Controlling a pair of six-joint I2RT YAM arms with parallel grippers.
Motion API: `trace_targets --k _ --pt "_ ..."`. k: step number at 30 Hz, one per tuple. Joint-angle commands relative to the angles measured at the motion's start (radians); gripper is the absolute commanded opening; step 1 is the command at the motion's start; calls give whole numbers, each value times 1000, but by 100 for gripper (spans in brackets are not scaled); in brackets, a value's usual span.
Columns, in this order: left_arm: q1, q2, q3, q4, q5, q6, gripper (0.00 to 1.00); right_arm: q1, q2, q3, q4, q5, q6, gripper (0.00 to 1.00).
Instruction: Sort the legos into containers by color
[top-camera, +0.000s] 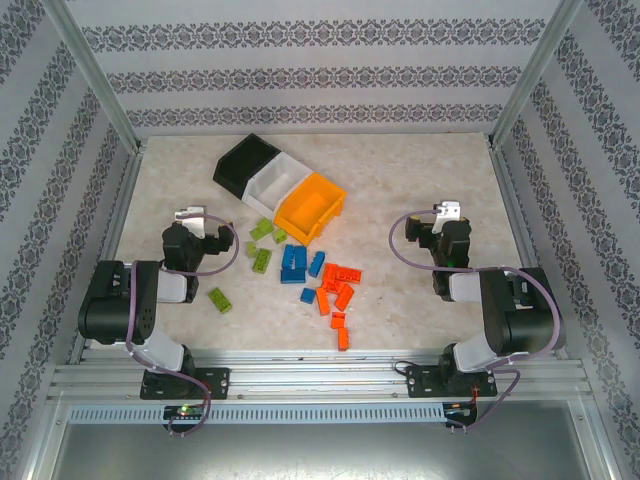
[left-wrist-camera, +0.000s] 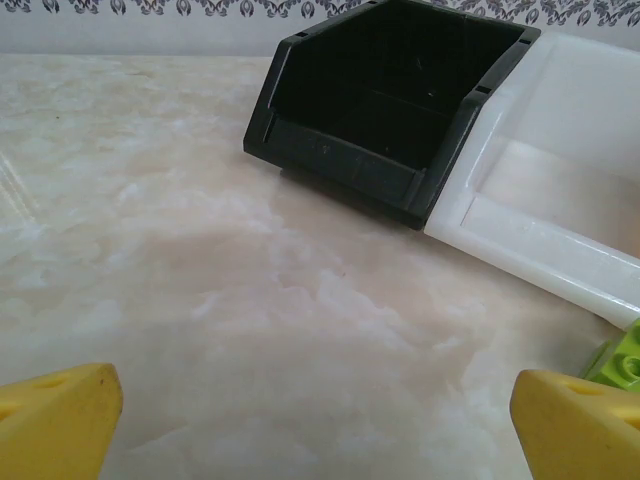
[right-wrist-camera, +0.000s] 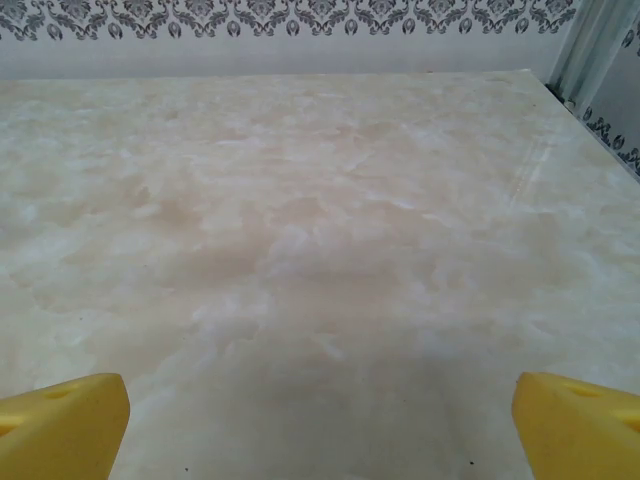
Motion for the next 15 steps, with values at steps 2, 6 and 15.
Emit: trace_targets --k 2,6,15 --pt "-2 6 11 -7 23 18 100 -5 4 15 7 -26 -20 98" --pt "-2 9 10 -1 24 18 100 -5 3 15 5 -28 -20 98" --pt "4 9 5 9 9 6 100 -6 4 17 3 -29 -19 98"
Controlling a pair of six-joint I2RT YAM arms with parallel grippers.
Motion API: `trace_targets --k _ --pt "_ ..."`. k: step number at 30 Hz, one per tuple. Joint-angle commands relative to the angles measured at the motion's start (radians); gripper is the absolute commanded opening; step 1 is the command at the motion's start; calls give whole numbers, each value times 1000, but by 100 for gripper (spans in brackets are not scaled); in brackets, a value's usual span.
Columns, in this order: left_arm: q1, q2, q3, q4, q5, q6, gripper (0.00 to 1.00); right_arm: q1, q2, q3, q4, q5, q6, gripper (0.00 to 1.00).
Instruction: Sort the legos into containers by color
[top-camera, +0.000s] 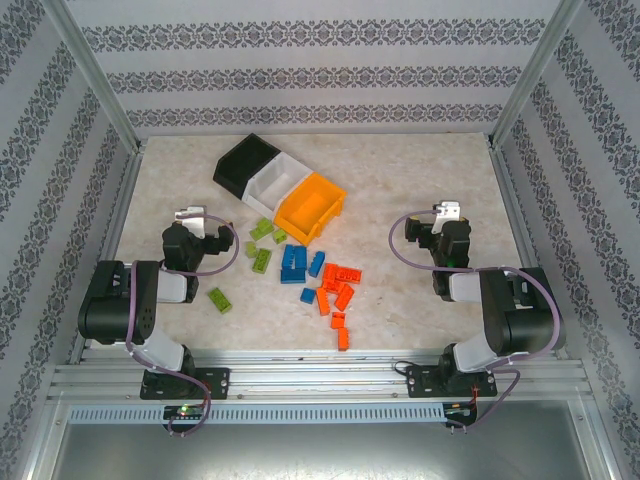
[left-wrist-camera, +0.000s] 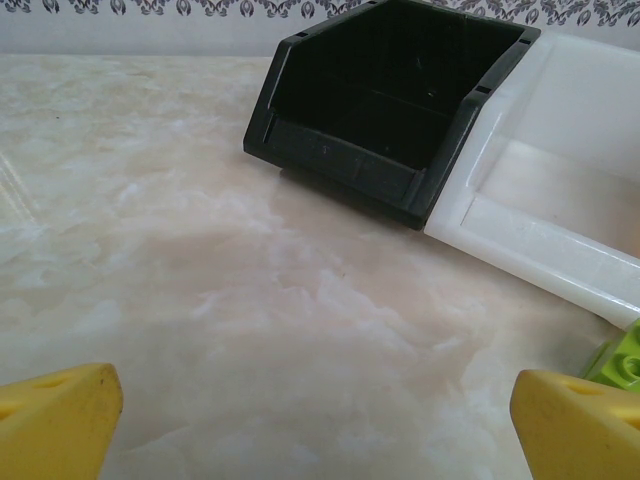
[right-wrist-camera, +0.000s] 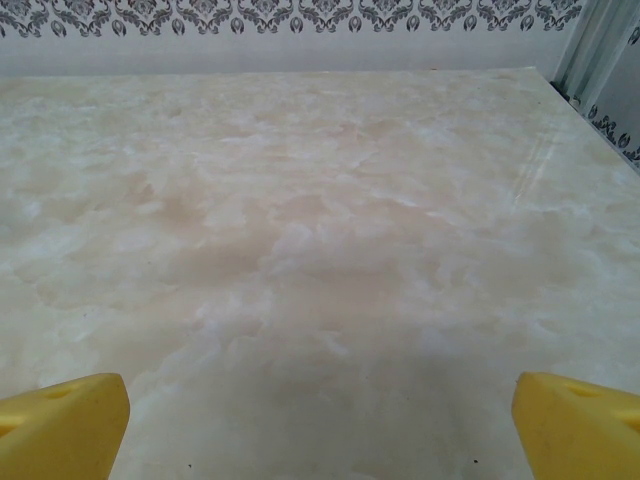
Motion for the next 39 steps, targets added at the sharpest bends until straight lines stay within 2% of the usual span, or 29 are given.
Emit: trace_targets --k 1,13,16,18,20,22,24,26,28,30,36,39 --pt "5 9 1 15 10 4 100 -6 4 17 6 -25 -18 98" --pt "5 3 8 -8 -5 0 100 -9 2 17 5 -24 -16 98" --pt "-4 -1 14 -23 -32 4 100 -5 -40 37 -54 67 16 98" --pt "-6 -34 21 -61 -107 -23 100 -7 -110 82 -209 136 42 98" --pt "-6 -86 40 -141 -131 -28 100 -15 -180 126 -340 167 65 98" --pt "-7 -153 94 -293 -192 -47 100 -35 -241 177 -456 186 136 98" --pt "-7 -215 206 -521 -316 -107 100 -86 -288 282 -679 188 302 98" --pt "-7 -243 349 -764 -371 -171 100 -158 -290 409 -923 120 459 98" --pt "-7 -242 484 -976 -310 -197 100 -232 -253 536 -1121 -7 545 98" --pt "-19 -243 552 -1057 -237 -232 100 -271 -204 644 -1268 -123 555 98" --pt "-41 -274 582 -1156 -214 -396 100 -230 -175 763 -1448 -249 558 98" --pt "-56 -303 600 -1253 -179 -456 100 -162 -166 796 -1571 -279 522 95"
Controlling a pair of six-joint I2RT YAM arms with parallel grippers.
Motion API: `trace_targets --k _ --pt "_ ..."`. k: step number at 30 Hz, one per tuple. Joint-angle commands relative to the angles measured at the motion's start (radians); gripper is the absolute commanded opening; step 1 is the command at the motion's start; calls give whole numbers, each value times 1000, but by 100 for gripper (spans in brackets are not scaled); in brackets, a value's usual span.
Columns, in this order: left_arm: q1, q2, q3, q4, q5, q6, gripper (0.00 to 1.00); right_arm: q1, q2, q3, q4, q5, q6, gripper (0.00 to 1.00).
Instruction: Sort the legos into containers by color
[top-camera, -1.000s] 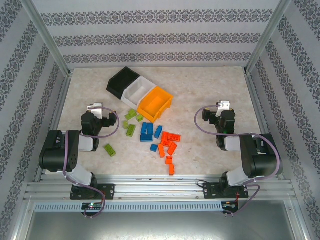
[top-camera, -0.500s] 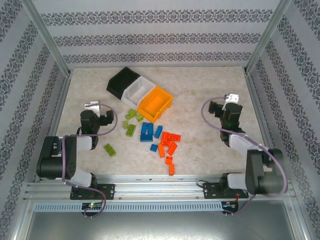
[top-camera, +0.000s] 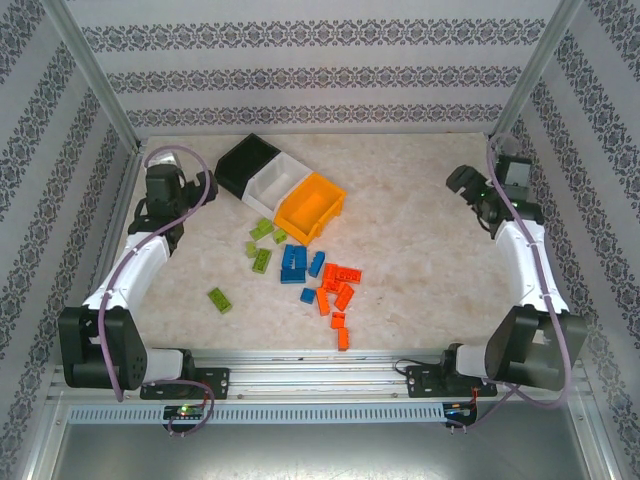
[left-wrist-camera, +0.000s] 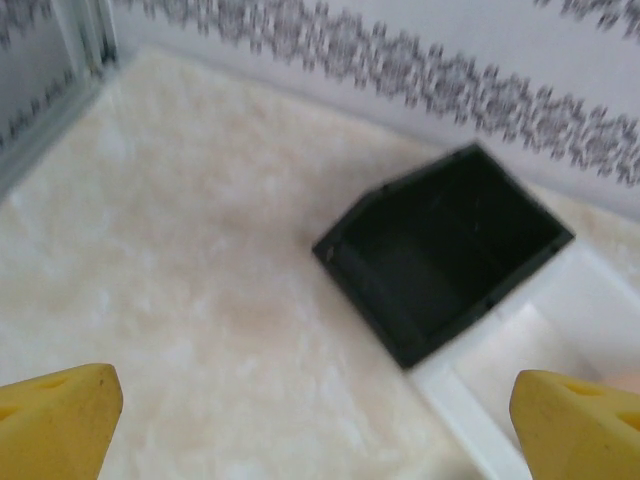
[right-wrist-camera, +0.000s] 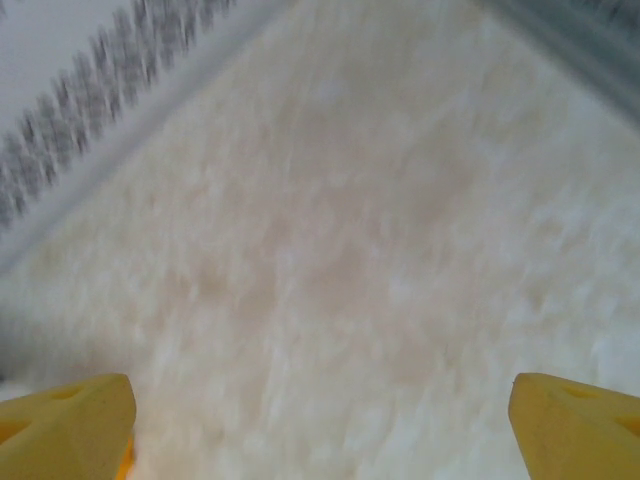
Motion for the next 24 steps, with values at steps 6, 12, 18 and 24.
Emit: trace_targets --k 6,12,18,24 --pt "-83 -28 48 -375 171 -125 100 312 32 49 -438 -102 -30 94" --pt "-189 -97 -31 -492 246 -137 100 666 39 -5 -553 -68 21 91" --pt "-215 -191 -159 -506 261 -165 100 1014 -2 -74 -600 -32 173 86" --pt "-215 -180 -137 -534 265 -135 100 1259 -15 -184 -537 -11 348 82"
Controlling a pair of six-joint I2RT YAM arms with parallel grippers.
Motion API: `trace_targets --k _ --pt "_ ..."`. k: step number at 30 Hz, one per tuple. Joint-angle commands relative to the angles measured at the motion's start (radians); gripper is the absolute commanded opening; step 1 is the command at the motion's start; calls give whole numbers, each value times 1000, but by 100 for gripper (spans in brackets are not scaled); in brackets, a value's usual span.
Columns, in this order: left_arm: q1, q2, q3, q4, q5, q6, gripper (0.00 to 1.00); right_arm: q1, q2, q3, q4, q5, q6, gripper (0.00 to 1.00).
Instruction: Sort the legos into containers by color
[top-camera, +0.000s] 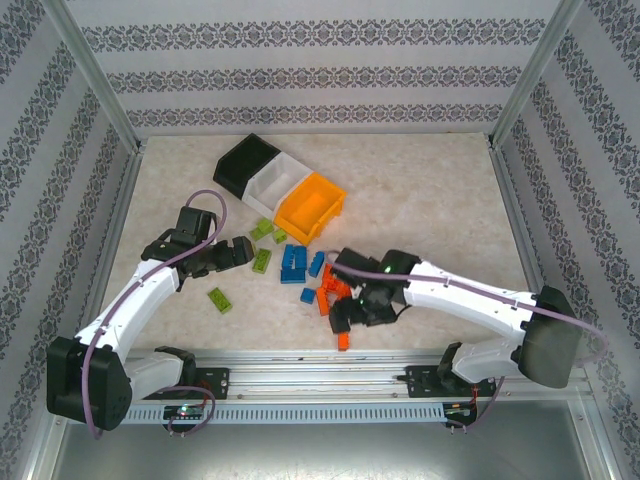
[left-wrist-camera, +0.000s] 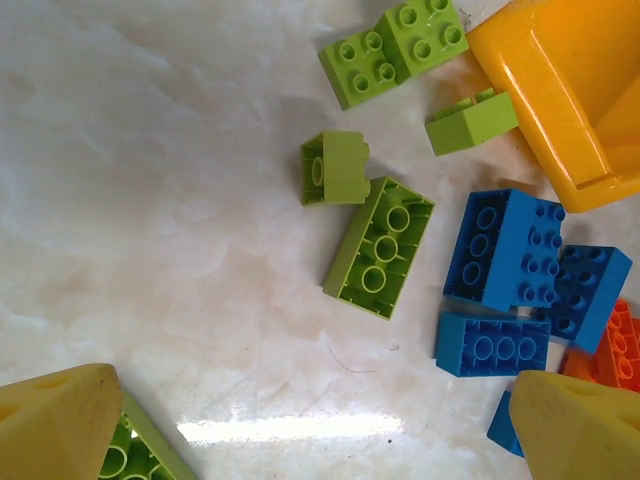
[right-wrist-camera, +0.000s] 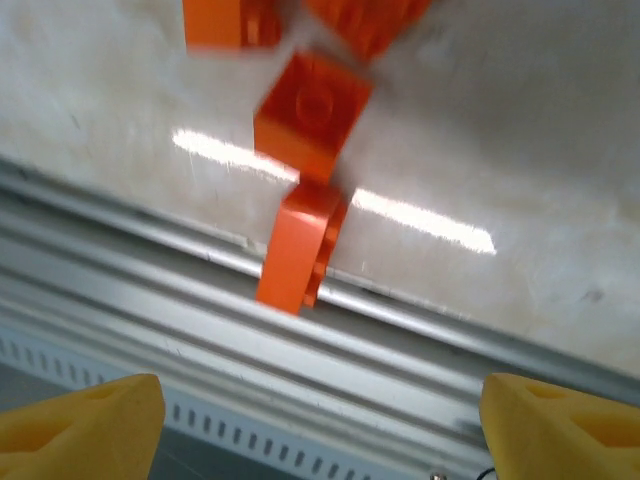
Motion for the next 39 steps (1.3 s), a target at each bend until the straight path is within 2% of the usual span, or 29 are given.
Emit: trace_targets --k 1,8,16,21,27,31,36,39 --pt "-4 1 25 -43 13 12 100 74 -6 -51 8 47 141 81" --pt "-4 -1 11 -49 32 19 100 110 103 -20 79 101 141 76" --pt "-2 -49 -17 -66 22 15 100 131 291 39 105 71 90 70" --pt "-2 -55 -6 -87 13 34 100 130 353 59 103 75 85 56" --pt "-3 -45 9 -92 1 59 100 105 330 22 129 60 108 32" --pt "-2 -39 1 -81 6 58 100 93 311 15 113 61 110 24" --pt "-2 -30 3 -74 3 60 100 75 231 14 44 76 119 22" --pt "-2 -24 14 -74 -3 62 100 10 141 28 -23 81 100 22"
